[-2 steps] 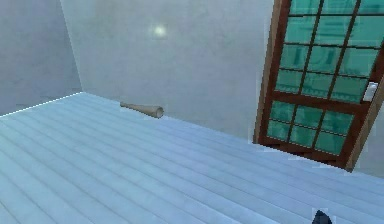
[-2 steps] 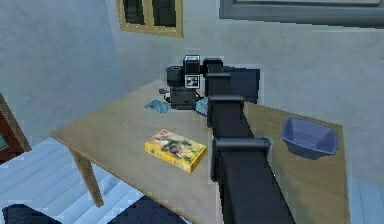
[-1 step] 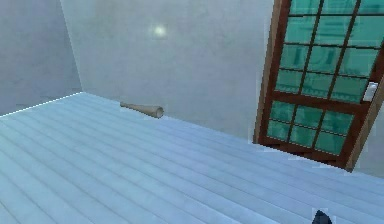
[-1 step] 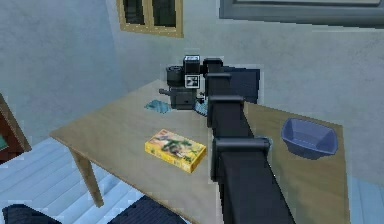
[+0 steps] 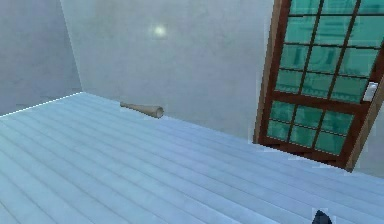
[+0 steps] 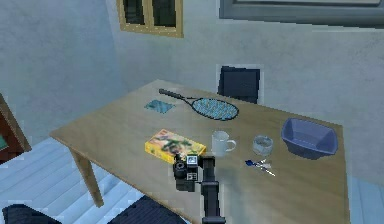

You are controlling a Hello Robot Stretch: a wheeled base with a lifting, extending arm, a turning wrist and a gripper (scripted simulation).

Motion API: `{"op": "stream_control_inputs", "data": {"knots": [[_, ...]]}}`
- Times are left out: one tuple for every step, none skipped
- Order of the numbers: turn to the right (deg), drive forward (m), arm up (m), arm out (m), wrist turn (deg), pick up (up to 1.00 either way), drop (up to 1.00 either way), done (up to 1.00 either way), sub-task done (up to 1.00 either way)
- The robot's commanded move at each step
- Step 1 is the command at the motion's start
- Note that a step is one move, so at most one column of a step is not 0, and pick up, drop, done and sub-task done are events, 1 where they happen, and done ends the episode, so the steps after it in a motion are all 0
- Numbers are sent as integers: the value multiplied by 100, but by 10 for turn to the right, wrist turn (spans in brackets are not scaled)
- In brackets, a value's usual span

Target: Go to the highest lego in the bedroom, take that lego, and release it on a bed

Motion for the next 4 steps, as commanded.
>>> {"op": "stream_control_inputs", "data": {"knots": [[0,0,0,0,0,100,0,0,0],[0,0,10,0,0,0,0,0,0],[0,0,20,0,0,0,0,0,0],[0,0,0,0,-450,0,0,0,0]]}}
